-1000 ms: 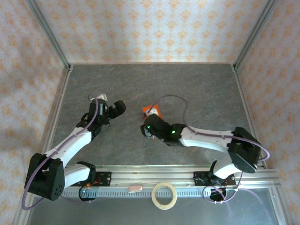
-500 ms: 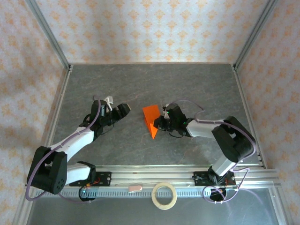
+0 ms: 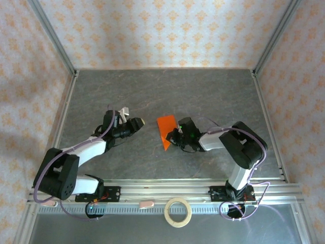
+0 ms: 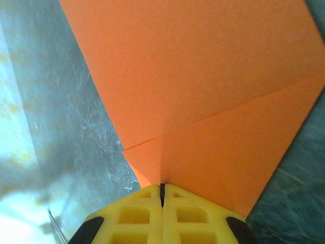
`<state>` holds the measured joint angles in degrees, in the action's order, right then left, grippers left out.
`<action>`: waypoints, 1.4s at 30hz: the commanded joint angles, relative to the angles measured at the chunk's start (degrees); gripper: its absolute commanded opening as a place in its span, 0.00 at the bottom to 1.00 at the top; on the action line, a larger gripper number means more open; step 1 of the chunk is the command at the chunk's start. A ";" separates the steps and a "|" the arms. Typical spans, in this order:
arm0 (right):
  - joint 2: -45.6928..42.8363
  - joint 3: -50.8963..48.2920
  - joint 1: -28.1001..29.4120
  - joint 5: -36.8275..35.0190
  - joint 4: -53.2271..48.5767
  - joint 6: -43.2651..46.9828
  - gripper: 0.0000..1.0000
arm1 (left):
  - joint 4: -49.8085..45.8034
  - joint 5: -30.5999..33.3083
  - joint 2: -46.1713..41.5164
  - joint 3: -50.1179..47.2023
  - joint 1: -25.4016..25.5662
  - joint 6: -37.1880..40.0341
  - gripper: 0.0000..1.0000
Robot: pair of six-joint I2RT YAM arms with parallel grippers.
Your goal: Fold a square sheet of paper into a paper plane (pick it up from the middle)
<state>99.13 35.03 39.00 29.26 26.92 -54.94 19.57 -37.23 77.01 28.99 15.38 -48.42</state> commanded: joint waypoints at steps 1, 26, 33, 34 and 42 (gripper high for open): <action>-3.03 -6.39 2.26 -10.06 5.98 -12.91 0.00 | 4.24 -1.39 2.39 2.26 2.48 -0.43 0.27; -31.11 -15.39 -0.99 -25.05 -2.95 -6.86 0.28 | 5.10 -2.39 19.64 16.67 16.25 -0.62 0.08; -25.52 -12.26 -6.14 -12.18 -5.57 -2.69 0.29 | 2.09 -1.89 25.92 22.17 16.97 -0.05 0.06; -24.47 -11.74 -6.39 -11.18 -6.02 -2.32 0.29 | 1.48 -1.71 26.48 22.76 16.97 0.15 0.06; -19.90 -8.16 -8.30 -5.75 -9.19 2.79 0.32 | -2.56 0.27 30.48 24.71 16.97 2.63 0.00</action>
<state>78.52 24.71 31.51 20.67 20.12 -55.77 19.49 -38.33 106.06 52.58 32.27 -47.77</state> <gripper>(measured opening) 0.313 0.053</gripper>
